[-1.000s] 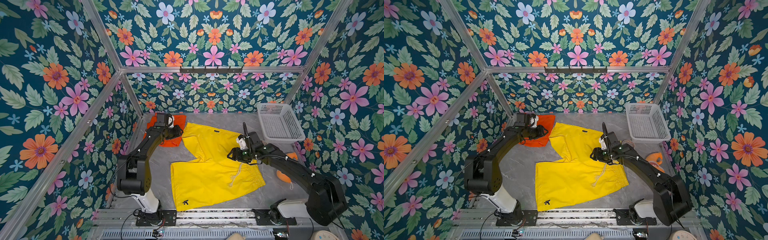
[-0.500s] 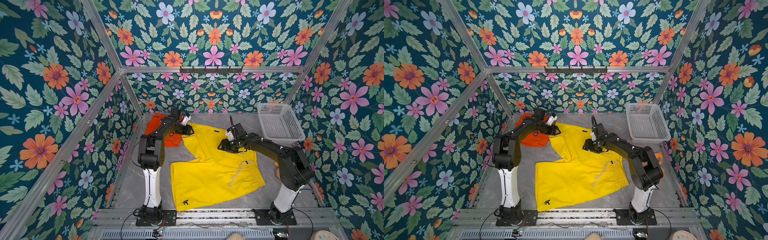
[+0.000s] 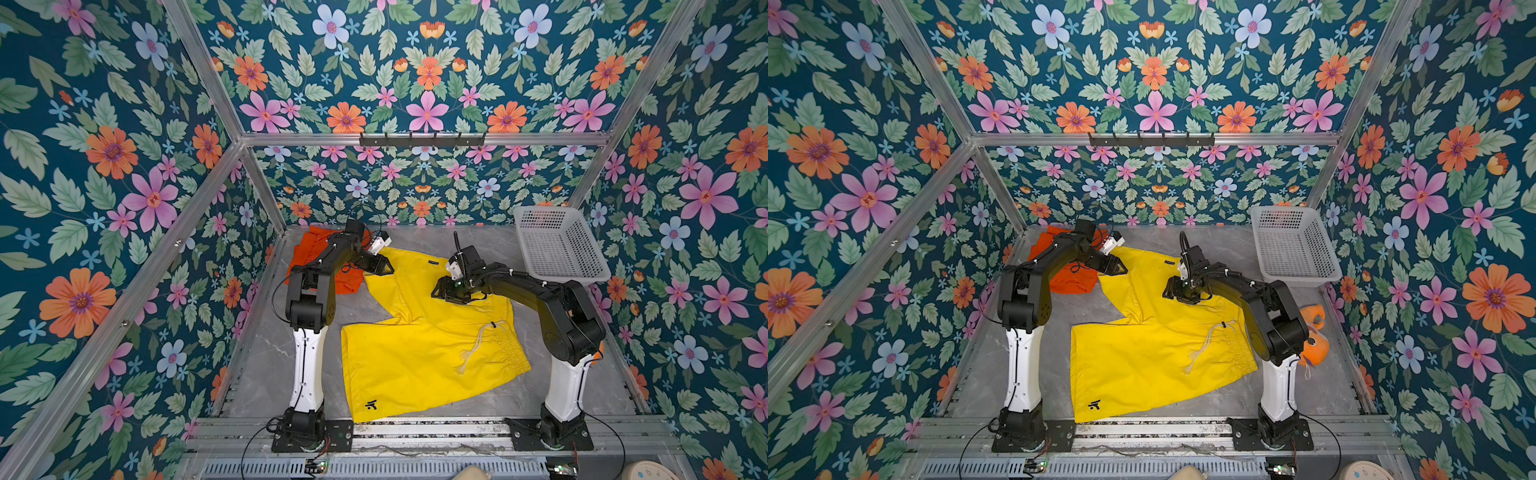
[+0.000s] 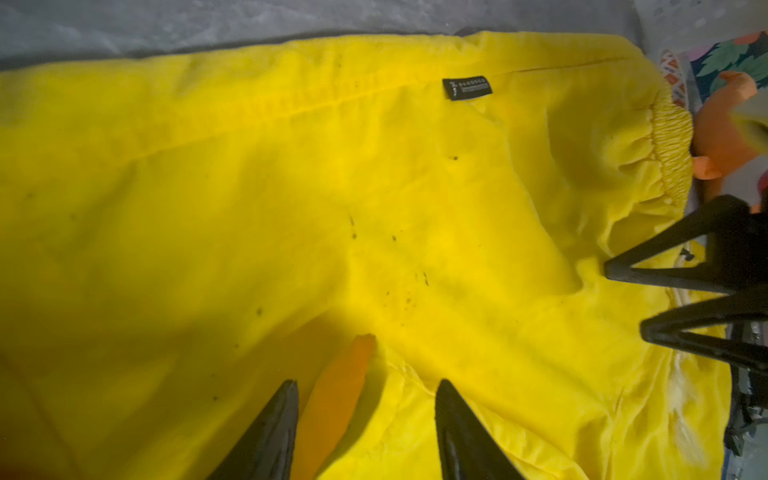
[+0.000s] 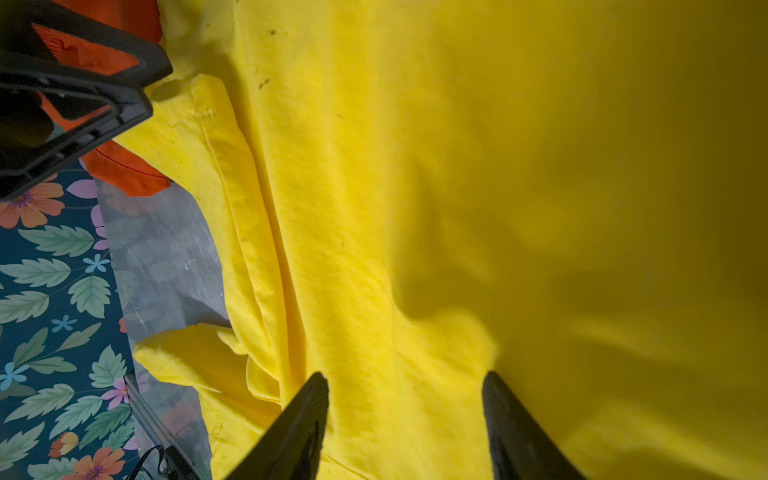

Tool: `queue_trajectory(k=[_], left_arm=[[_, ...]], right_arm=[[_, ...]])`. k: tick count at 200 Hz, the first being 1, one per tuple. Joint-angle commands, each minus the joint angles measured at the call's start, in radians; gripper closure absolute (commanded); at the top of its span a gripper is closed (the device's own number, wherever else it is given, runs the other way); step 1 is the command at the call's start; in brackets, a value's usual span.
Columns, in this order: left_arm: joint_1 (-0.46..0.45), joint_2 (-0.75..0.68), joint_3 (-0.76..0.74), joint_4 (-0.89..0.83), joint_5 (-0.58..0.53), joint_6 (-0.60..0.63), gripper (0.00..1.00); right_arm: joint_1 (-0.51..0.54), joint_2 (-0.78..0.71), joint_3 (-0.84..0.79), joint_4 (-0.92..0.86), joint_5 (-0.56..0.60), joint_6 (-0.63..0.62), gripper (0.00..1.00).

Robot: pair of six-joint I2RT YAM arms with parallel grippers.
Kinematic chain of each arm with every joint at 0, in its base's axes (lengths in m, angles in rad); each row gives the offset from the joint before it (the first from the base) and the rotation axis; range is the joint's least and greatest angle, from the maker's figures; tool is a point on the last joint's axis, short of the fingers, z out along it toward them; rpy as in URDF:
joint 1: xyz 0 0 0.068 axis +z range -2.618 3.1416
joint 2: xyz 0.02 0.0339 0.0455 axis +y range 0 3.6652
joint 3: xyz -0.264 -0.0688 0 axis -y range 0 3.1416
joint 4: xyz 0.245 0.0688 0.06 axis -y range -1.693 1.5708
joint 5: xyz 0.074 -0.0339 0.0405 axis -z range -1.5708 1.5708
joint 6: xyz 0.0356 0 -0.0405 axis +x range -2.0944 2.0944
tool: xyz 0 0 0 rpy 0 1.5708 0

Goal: Fold and stack the shorts

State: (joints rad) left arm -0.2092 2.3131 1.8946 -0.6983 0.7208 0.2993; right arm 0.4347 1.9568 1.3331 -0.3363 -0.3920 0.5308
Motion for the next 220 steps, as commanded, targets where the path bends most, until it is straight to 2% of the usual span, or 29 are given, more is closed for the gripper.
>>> queue_trajectory(k=[1, 34, 86, 113, 136, 147, 182, 220], left_arm=[[0.001, 0.001, 0.000, -0.039, 0.038, 0.043, 0.54], [0.001, 0.013, 0.004, -0.044, 0.000, 0.050, 0.51], [-0.001, 0.031, 0.017, -0.052, 0.017, 0.057, 0.56], [-0.002, 0.036, 0.026, -0.044, 0.013, 0.050, 0.65], [-0.002, 0.032, 0.035, -0.044, 0.009, 0.043, 0.88], [-0.002, 0.022, 0.035, -0.044, 0.010, 0.040, 0.94], [-0.001, -0.058, 0.001, -0.041, 0.021, 0.050, 1.00], [0.010, -0.176, -0.090, -0.038, -0.002, 0.058, 1.00]], right_arm=[[-0.002, 0.013, 0.020, 0.023, -0.020, 0.023, 0.40], [-0.002, 0.027, 0.050, 0.046, -0.038, 0.027, 0.41], [-0.003, 0.097, 0.161, 0.101, -0.086, 0.040, 0.41], [-0.002, 0.165, 0.254, 0.116, -0.107, 0.058, 0.41], [-0.002, 0.229, 0.331, 0.118, -0.107, 0.076, 0.41], [-0.005, 0.262, 0.368, 0.101, -0.094, 0.080, 0.41], [-0.034, 0.335, 0.410, 0.078, -0.054, 0.121, 0.42], [-0.078, 0.361, 0.423, 0.045, -0.009, 0.142, 0.42]])
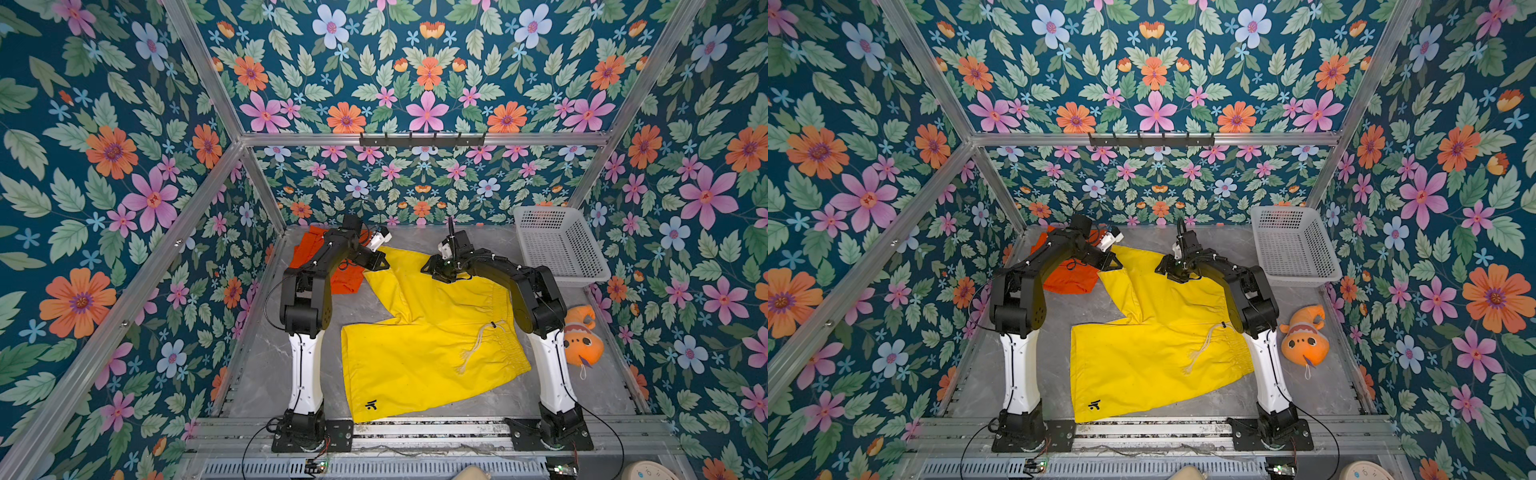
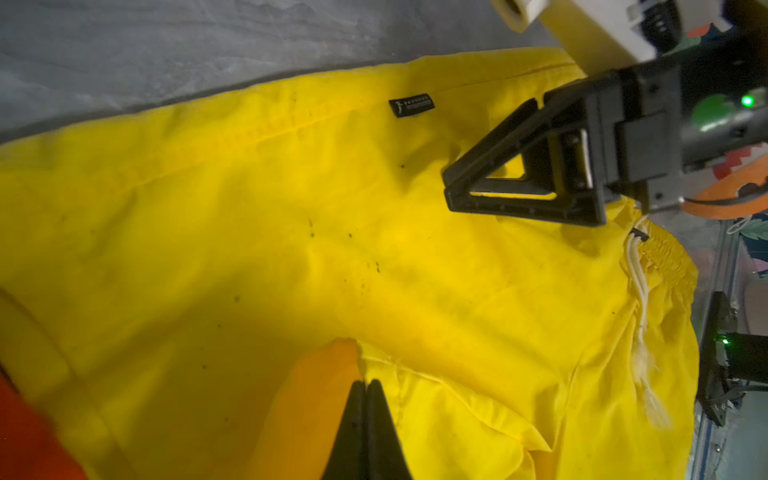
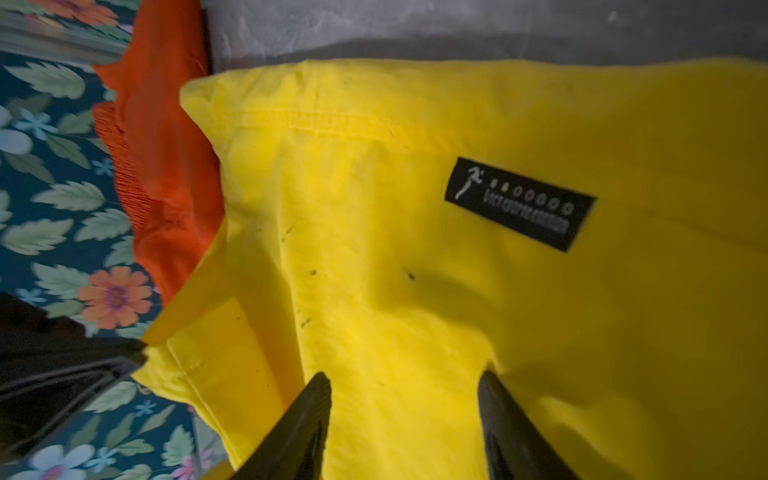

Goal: Fold and stack the shorts

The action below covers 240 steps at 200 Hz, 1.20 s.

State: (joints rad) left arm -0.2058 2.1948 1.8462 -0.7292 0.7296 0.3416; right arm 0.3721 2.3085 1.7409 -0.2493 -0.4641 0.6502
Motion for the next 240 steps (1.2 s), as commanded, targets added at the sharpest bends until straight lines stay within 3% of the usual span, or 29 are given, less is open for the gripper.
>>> queue_trajectory(k=[1, 37, 95, 152, 178, 219, 240], left_arm=[[0.006, -0.061, -0.044, -0.007, -0.011, 0.016, 1.00], [0.017, -0.185, -0.163, -0.011, -0.073, 0.013, 1.00], [0.060, -0.293, -0.395, -0.016, -0.342, -0.093, 0.99], [0.116, -0.277, -0.409, -0.004, -0.524, -0.213, 0.97], [0.118, -0.289, -0.432, -0.029, -0.527, -0.218, 0.91], [0.120, -0.404, -0.559, 0.015, -0.391, -0.226, 0.50], [0.119, -0.478, -0.596, 0.089, -0.283, -0.249, 0.49]], right_arm=[[-0.017, 0.010, 0.016, -0.044, 0.064, 0.023, 0.42], [-0.040, 0.054, 0.083, -0.143, 0.119, 0.009, 0.42], [-0.048, 0.068, 0.086, -0.176, 0.151, 0.005, 0.42], [-0.050, 0.045, 0.068, -0.183, 0.166, -0.006, 0.42], [-0.050, 0.041, 0.062, -0.181, 0.171, -0.007, 0.42], [-0.042, 0.024, 0.047, -0.102, 0.071, -0.013, 0.41], [-0.032, -0.009, 0.053, -0.084, 0.041, -0.031, 0.41]])
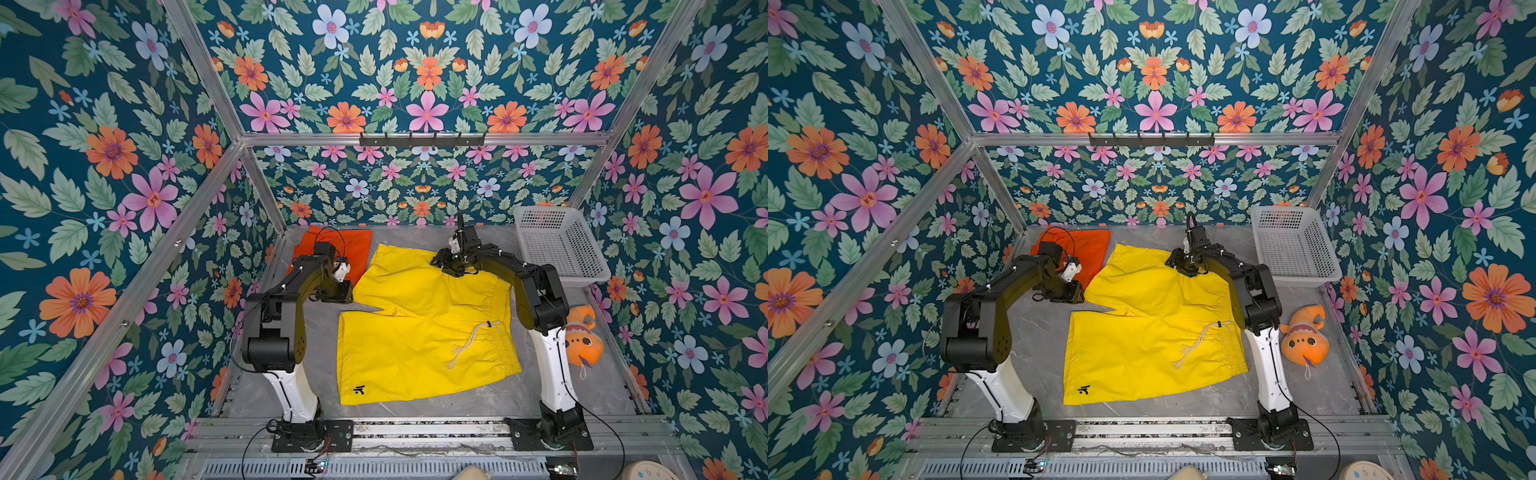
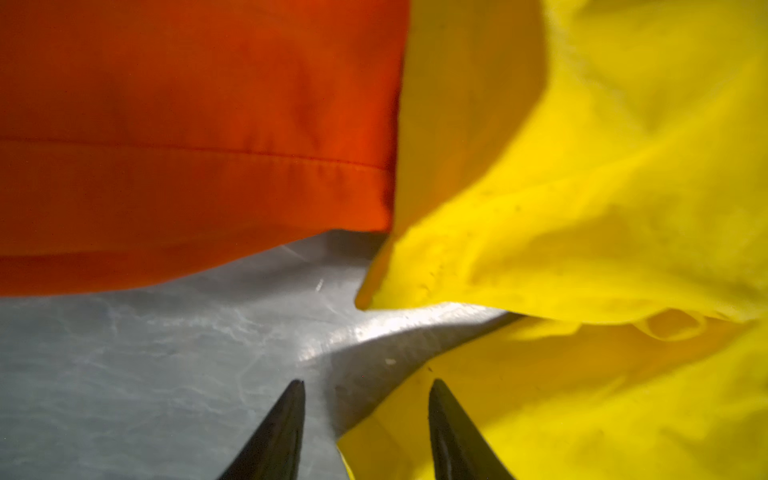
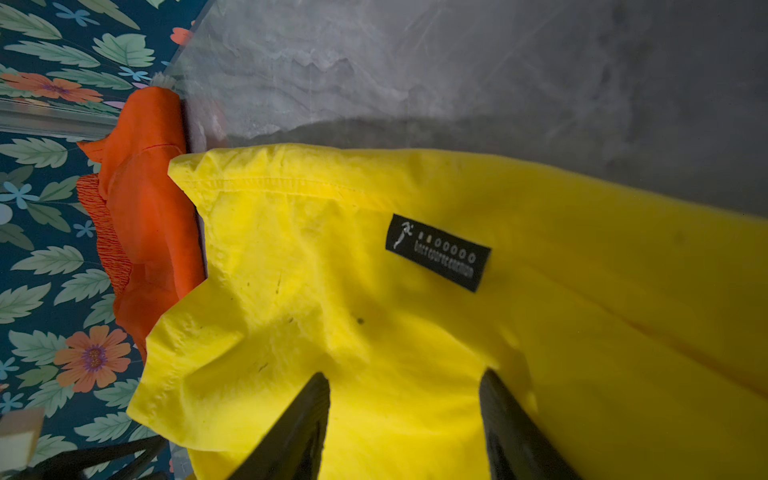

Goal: Fold and stack the shorts

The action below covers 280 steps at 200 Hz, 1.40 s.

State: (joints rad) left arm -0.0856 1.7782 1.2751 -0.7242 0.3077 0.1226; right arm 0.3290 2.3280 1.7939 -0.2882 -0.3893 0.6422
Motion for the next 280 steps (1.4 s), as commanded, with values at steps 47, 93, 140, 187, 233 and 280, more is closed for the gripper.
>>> queue_trajectory(k=[47, 93, 140, 187, 233, 280], left_arm=[[0.002, -0.003, 0.024, 0.167, 0.145, -0.114, 0.50], [0.025, 0.057, 0.003, 0.217, 0.154, -0.199, 0.53], [0.040, 0.074, -0.031, 0.260, 0.193, -0.211, 0.53], [0.046, 0.099, -0.031, 0.303, 0.236, -0.224, 0.61], [0.049, 0.130, -0.027, 0.325, 0.291, -0.224, 0.65], [0.053, 0.094, -0.031, 0.296, 0.317, -0.213, 0.95]], right_arm=[[0.047, -0.112, -0.002, -0.043, -0.034, -0.058, 0.41], [0.088, -0.116, -0.021, -0.034, -0.060, -0.064, 0.41], [0.095, -0.078, -0.028, -0.017, -0.057, -0.043, 0.41], [0.096, -0.041, -0.020, -0.019, -0.065, -0.030, 0.41], [0.095, -0.013, -0.013, -0.026, -0.059, -0.025, 0.41], [0.079, 0.023, 0.012, -0.073, -0.005, 0.000, 0.41]])
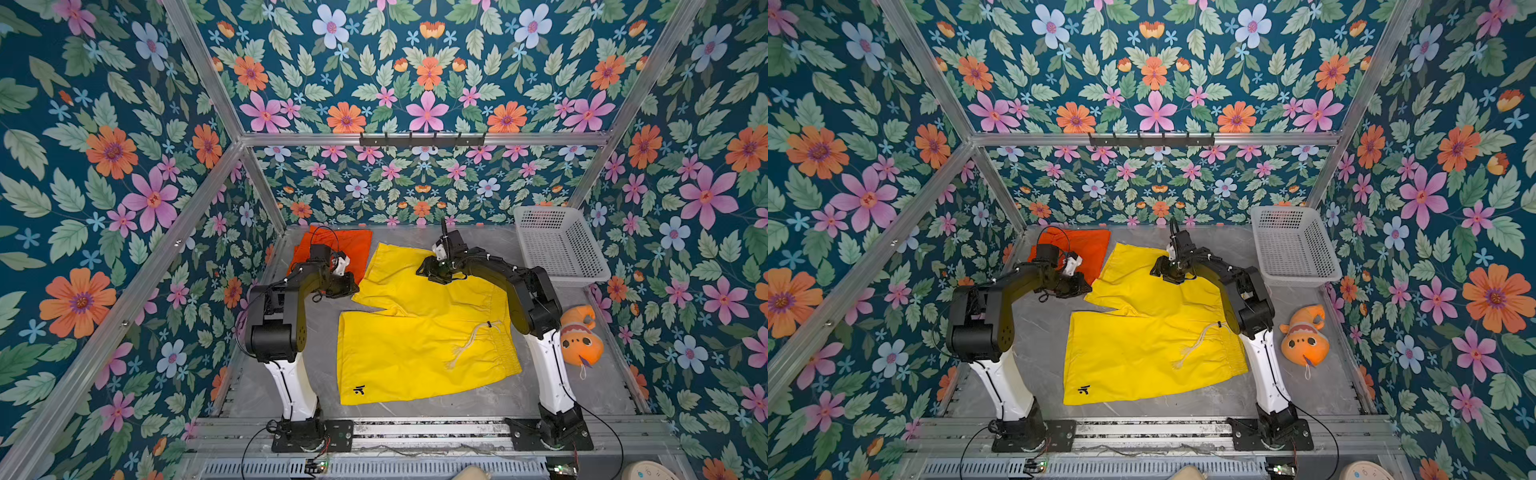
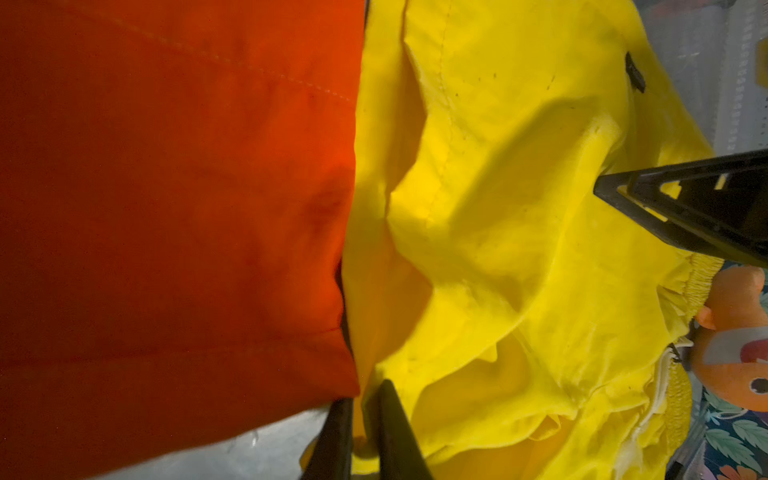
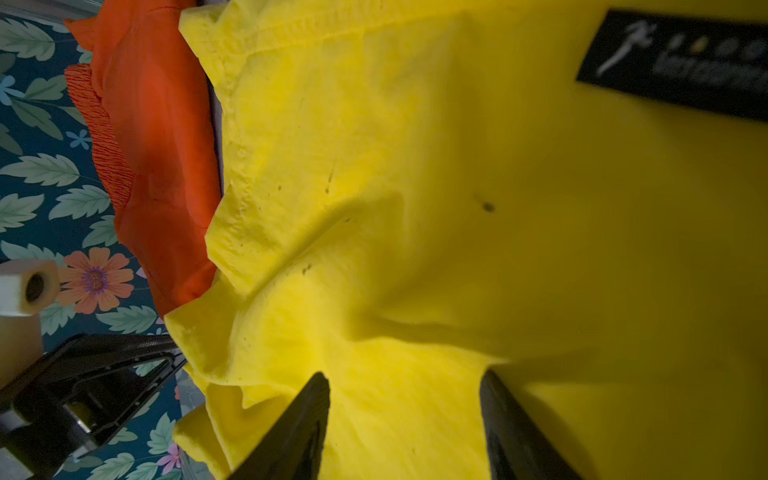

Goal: Fold and stack the shorts

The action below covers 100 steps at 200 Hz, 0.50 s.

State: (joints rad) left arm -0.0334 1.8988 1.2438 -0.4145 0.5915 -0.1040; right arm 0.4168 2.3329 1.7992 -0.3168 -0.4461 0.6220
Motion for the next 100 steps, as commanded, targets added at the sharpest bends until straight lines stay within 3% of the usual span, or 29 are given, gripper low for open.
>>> queue_trajectory(k=[1, 28, 75, 100], left_arm=[[0.001, -0.028, 0.000, -0.015, 0.033, 0.014, 0.95], [0.011, -0.069, -0.016, -0.072, 0.001, 0.032, 0.99], [0.041, -0.081, -0.029, -0.137, -0.159, 0.067, 1.00], [0.044, -0.042, -0.010, -0.122, -0.174, 0.070, 0.90]], right_arm=[[-0.009, 0.020, 0.007, -0.046, 0.052, 0.020, 0.41], [-0.032, 0.045, 0.021, -0.064, 0.070, 0.029, 0.41], [-0.060, 0.070, 0.046, -0.093, 0.068, 0.012, 0.41], [-0.052, 0.056, 0.019, -0.051, 0.027, 0.016, 0.41]])
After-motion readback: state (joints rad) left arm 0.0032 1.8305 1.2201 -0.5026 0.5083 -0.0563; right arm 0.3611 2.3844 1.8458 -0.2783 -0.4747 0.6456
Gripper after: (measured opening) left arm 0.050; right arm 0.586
